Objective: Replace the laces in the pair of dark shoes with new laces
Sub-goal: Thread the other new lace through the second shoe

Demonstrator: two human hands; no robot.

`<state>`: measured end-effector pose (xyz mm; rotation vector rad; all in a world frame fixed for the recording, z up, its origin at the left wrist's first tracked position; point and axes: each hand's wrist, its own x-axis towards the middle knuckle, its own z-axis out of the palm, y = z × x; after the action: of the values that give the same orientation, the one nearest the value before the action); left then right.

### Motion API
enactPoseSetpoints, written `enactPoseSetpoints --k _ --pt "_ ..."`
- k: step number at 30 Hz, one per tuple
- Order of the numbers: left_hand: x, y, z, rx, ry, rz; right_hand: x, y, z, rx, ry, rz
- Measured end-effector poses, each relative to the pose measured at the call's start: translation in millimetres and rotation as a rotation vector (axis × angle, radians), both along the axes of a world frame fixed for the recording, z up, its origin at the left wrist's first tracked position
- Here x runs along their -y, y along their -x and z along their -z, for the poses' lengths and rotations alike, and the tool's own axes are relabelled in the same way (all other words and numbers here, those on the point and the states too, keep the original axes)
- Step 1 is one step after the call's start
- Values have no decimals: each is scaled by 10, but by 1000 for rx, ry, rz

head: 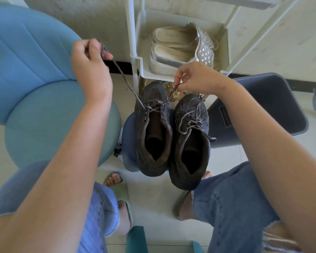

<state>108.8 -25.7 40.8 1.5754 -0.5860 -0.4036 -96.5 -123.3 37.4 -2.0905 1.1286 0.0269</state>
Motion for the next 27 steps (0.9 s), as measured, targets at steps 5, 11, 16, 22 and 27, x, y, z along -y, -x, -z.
enactPoseSetpoints --k 5,11,16,22,27 --pt "19 -31 -28 -129 -187 71 -1 -15 29 -43 49 -36" --pt "-45 34 21 336 -780 183 5 16 -93 193 -123 40" --pt "-55 152 -69 547 -546 181 -45 -39 -142 311 -37 108" --pt "-9 421 -32 25 -399 705 -128 -189 -129 431 -10 165" --pt "-6 503 42 -45 -382 838 -148 -235 -125 472 -94 179"
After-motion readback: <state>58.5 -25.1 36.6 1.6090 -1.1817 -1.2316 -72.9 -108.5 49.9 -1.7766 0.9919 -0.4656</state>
